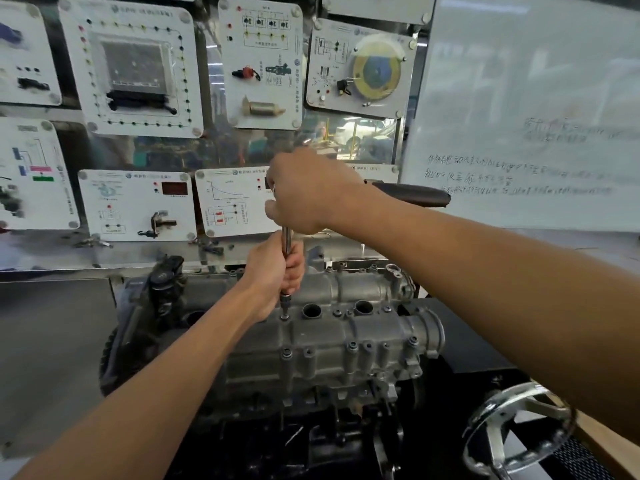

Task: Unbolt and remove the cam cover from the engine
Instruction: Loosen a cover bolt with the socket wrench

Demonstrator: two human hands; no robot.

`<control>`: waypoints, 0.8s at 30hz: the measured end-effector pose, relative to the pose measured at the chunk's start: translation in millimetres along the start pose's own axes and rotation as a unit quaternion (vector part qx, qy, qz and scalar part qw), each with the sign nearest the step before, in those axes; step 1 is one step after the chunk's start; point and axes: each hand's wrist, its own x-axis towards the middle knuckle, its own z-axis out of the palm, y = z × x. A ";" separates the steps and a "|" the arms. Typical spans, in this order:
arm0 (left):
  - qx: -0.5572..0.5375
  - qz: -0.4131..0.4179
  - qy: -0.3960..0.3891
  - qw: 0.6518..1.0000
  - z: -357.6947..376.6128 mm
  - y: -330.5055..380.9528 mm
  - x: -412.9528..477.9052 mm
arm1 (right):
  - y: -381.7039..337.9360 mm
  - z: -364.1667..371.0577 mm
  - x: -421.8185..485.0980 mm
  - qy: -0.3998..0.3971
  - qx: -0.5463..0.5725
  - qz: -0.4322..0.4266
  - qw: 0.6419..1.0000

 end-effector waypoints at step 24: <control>0.005 -0.015 -0.009 1.000 -4.3 1.2 2.1 | 1.8 5.8 8.7 -0.024 0.010 -0.021 0.999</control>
